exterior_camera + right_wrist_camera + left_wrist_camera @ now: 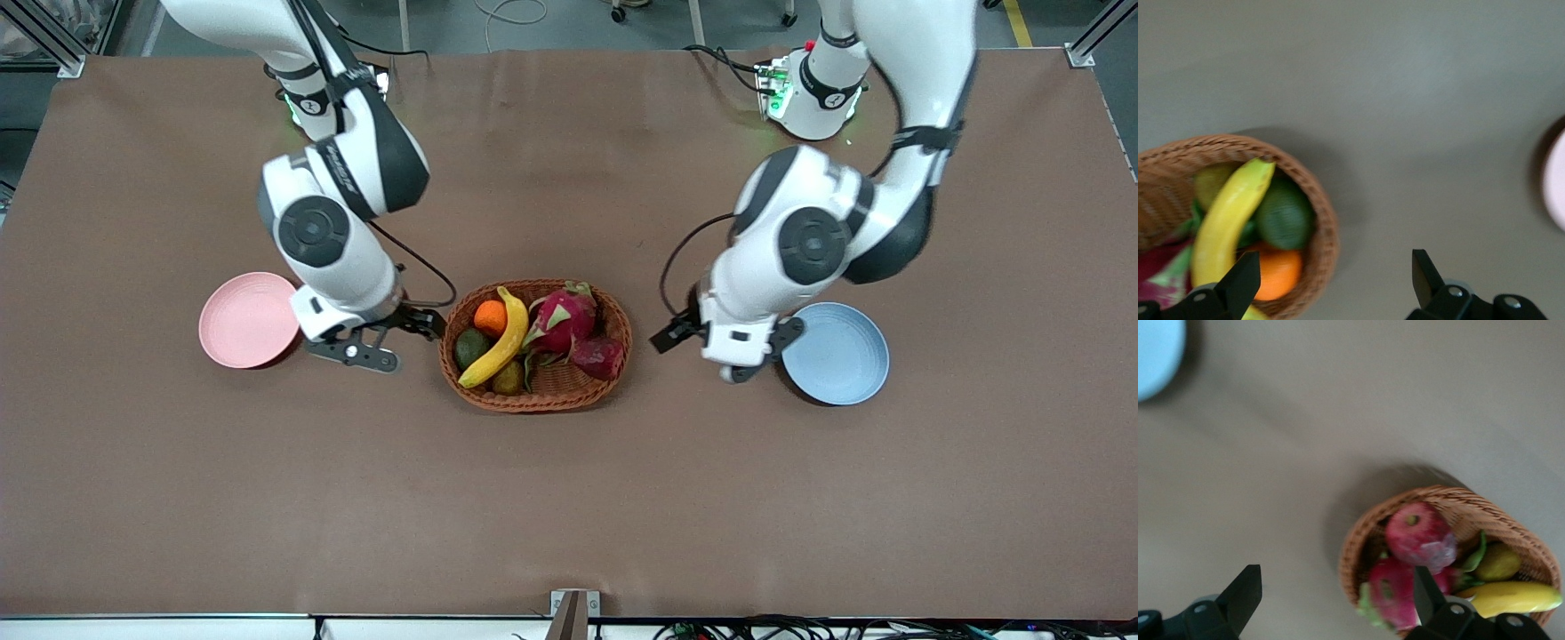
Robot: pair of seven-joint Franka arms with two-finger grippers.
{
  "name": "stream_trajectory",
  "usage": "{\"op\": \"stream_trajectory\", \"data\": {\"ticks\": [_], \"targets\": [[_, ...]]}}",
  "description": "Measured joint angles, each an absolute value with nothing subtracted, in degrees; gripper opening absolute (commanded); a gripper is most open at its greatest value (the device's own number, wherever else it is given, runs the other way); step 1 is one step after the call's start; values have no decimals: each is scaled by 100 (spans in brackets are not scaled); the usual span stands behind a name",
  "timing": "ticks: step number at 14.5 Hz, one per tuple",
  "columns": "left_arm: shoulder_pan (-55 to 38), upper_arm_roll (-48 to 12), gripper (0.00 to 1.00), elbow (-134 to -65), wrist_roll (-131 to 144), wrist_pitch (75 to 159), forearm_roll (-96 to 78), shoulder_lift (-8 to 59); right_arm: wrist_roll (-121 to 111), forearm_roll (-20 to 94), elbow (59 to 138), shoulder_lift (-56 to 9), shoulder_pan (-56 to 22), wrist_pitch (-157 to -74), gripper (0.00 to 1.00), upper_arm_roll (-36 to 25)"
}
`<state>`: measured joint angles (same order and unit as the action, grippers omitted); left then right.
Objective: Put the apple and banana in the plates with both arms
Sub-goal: 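Grasp the banana with the right gripper while the left gripper grasps the apple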
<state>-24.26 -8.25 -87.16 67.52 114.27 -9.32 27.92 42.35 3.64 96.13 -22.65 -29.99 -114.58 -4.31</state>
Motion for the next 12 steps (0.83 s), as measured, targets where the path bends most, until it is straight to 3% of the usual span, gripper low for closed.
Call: {"op": "stream_trajectory", "data": {"ticks": [4,12], "targets": [[-2767,-826,100,-8714,7750,12148,-932,3360,4638,1167,9113,-2839,-3030,-11460,91,-443],[-2899,-837,100,-8833,8165,13056,-1325,3673,6005,1231,8597,-3732,-3355,-11925,87,-441]]}}
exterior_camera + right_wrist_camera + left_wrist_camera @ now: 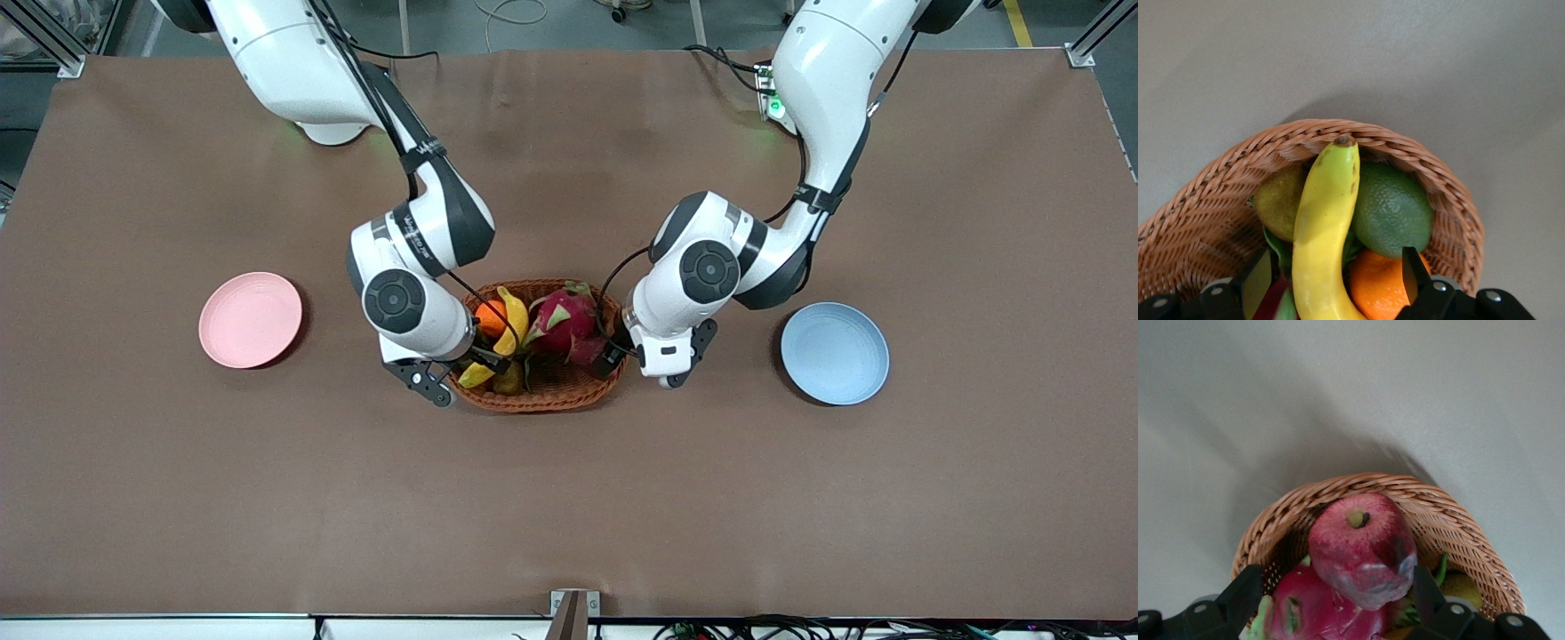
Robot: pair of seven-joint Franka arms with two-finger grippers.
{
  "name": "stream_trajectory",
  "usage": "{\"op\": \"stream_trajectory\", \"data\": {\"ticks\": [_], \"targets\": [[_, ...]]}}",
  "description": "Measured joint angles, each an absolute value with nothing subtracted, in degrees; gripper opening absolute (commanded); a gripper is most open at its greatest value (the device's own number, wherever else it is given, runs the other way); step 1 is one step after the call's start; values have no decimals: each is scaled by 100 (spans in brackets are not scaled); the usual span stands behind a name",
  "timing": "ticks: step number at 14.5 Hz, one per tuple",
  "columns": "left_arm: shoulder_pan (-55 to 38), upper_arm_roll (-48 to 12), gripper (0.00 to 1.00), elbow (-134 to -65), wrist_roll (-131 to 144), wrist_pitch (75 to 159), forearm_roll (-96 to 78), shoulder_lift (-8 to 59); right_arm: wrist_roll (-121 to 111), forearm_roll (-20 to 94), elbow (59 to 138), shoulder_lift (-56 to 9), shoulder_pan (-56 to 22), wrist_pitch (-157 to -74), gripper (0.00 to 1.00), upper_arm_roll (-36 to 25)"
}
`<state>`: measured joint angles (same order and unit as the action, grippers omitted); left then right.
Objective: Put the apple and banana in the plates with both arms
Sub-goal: 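Grasp the banana with the right gripper while the left gripper grasps the apple, then carry the banana to the pink plate while the left gripper carries the apple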
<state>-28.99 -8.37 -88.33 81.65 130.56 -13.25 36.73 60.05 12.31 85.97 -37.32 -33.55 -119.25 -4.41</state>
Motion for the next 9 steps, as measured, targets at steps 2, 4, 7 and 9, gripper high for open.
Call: {"op": "stream_trajectory", "data": {"ticks": [2,4,7,9], "targets": [[-2900,-837,100,-8865,8190,13262,-1330,3765,6105,1231,8573,-3813,-3422,-11941,82,-441],[-2917,-839,98,-8869,8195,13475,-1330,3908,6164,1235,8572,-3844,-3474,-11946,80,-441],[-2948,-842,71,-8867,8207,13691,-1340,4064,6181,1329,8571,-3889,-3484,-11949,76,-442],[-2956,-843,45,-8867,8207,13714,-1348,4101,6182,1382,8571,-3952,-3484,-12042,74,-442]]}}
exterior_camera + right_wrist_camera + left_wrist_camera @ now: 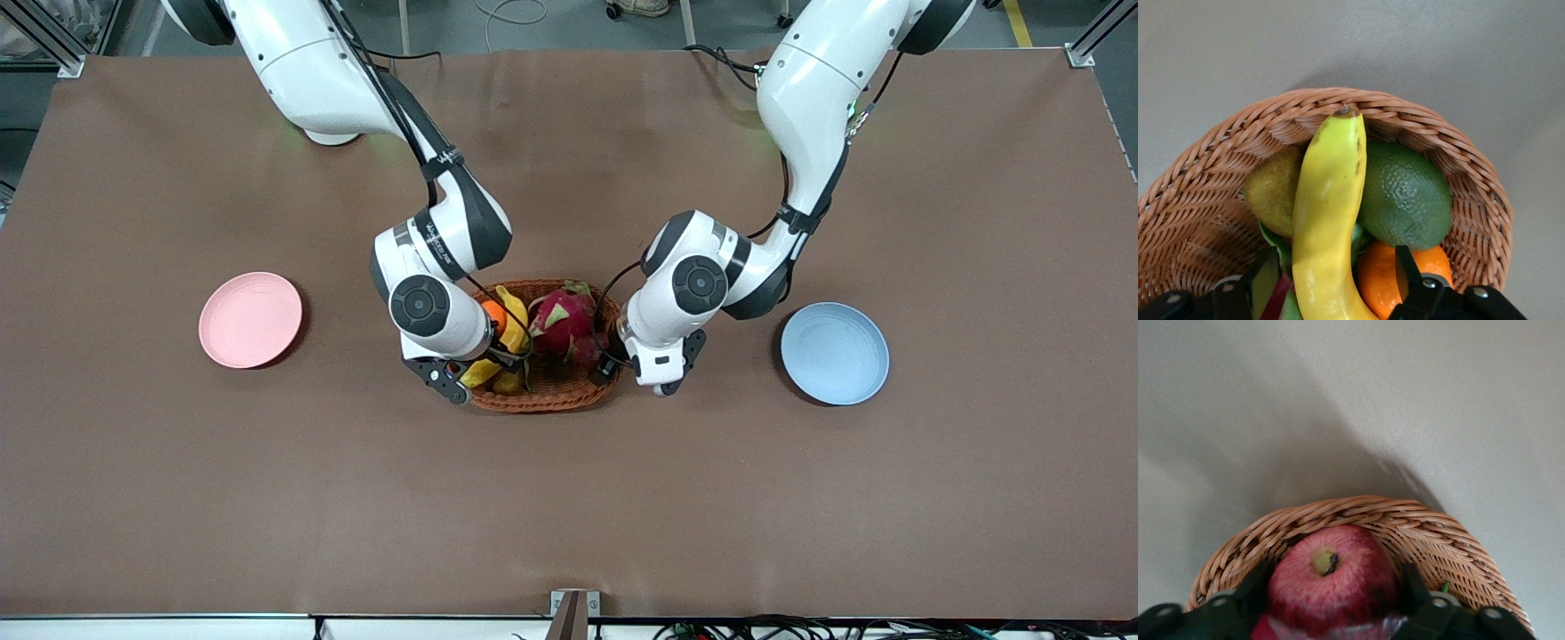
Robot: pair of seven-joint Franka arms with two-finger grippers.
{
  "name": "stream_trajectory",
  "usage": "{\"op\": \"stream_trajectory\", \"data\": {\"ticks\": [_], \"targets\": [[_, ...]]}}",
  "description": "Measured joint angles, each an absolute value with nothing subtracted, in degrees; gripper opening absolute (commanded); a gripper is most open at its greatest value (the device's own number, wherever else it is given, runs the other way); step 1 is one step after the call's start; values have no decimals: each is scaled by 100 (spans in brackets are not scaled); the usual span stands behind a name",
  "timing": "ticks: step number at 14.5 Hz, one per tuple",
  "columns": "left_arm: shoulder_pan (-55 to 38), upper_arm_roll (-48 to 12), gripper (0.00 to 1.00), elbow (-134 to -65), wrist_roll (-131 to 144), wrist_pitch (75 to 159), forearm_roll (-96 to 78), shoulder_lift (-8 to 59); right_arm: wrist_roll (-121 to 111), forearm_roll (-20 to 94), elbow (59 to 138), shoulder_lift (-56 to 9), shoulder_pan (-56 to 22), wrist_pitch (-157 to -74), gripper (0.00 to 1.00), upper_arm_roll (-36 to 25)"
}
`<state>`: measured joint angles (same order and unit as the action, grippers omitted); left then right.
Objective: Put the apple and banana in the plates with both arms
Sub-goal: 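Carry the banana to the pink plate while the left gripper carries the apple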
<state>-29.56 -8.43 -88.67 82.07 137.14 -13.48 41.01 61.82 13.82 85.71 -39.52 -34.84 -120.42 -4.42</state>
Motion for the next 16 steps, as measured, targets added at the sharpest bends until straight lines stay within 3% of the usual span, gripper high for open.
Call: {"op": "stream_trajectory", "data": {"ticks": [2,3,7,12,16], "targets": [[-2958,-843,29,-8853,8208,13716,-1348,4099,6182,1419,8571,-4006,-3484,-12117,73,-443],[-2958,-843,27,-8844,8208,13720,-1348,4096,6182,1428,8570,-4027,-3484,-12129,71,-443],[-2922,-825,26,-8718,8184,13632,-1348,3921,6183,1438,8552,-4051,-3499,-12144,58,-443],[-2174,-730,26,-8700,7027,11915,-1229,3082,6175,1438,8524,-4057,-3536,-12147,34,-442],[-1654,-731,26,-8780,6602,11072,-51,2936,6166,1438,8411,-4056,-3535,-12138,32,-471]]}}
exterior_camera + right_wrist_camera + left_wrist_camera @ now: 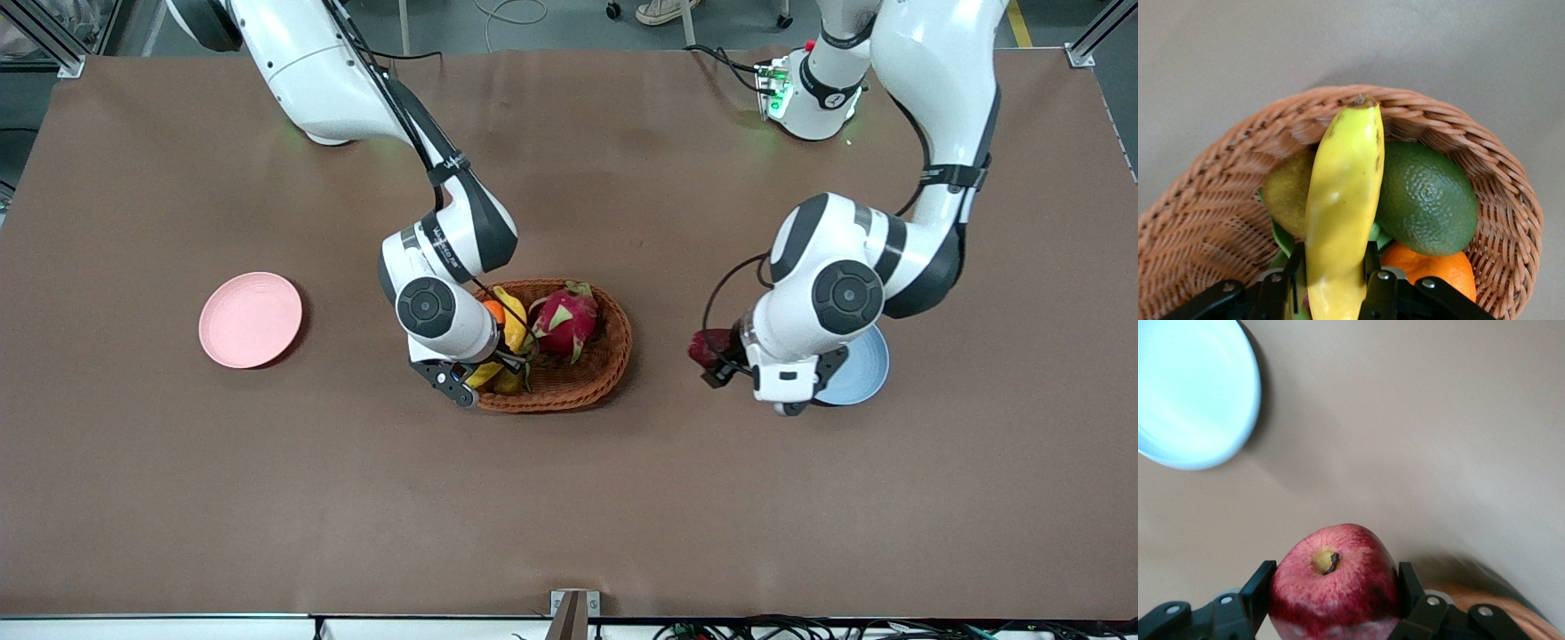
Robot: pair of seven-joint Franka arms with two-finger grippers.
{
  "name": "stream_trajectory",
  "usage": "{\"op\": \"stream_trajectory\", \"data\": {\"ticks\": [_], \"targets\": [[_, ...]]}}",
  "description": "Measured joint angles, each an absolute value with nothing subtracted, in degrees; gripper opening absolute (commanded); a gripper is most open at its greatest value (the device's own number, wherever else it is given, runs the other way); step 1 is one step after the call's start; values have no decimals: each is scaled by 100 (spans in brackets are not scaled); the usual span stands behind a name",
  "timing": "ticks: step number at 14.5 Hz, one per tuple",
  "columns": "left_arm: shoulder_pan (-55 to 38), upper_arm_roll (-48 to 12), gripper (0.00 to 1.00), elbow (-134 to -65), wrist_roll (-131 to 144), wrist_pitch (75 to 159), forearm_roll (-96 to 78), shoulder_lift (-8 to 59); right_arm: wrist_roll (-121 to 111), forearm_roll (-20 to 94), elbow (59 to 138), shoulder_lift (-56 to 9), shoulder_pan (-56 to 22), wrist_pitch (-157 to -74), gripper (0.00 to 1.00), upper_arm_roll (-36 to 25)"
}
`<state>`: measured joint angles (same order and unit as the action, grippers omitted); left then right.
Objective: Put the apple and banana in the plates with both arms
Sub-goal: 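Carry the banana to the pink plate while the left gripper carries the apple, then lower the banana onto the pink plate while the left gripper lowers the apple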
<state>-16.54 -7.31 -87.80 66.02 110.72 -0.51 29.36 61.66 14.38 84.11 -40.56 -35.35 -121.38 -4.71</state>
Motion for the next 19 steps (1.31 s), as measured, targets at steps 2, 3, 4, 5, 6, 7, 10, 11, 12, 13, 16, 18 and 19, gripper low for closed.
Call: {"op": "stream_trajectory", "data": {"ticks": [2,3,4,5,6,7,10,11,12,13,16,18,19], "targets": [[-1503,-725,26,-8952,6194,11038,150,2940,6082,1438,8298,-4052,-3529,-11980,32,-520],[-1367,-720,27,-9041,5875,11038,180,2943,5973,1438,8246,-4038,-3509,-11835,32,-551],[-1178,-718,27,-9128,5478,11037,193,2945,5815,1438,8195,-4005,-3457,-11627,32,-584],[-961,-716,27,-9219,5067,11037,194,2949,5577,1437,8150,-3931,-3357,-11353,32,-609],[-759,-715,27,-9306,4719,11037,194,2956,5272,1436,8109,-3815,-3209,-10995,32,-628],[-595,-716,27,-9392,4415,11038,194,2965,4941,1432,8073,-3652,-3013,-10590,32,-648],[-298,-718,27,-9578,3599,11062,195,2991,3604,1364,8094,-3113,-2173,-9798,32,-688],[-223,-717,27,-9635,3371,11094,195,3006,3013,1287,8142,-2991,-1851,-9634,32,-696],[-167,-717,27,-9681,3179,11130,195,3028,2460,1178,8234,-2904,-1549,-9541,32,-704],[-124,-716,27,-9725,3022,11167,202,3047,1906,1071,8372,-2844,-1260,-9515,32,-709],[-42,-717,28,-9971,2797,11470,496,3082,351,960,9083,-2658,-466,-9653,33,-717],[-37,-719,30,-10229,2792,11805,710,3092,-413,729,9641,-2470,-77,-9987,33,-715],[-38,-724,32,-10363,2789,11982,780,3096,-607,553,9910,-2357,25,-10228,33,-714]]}}
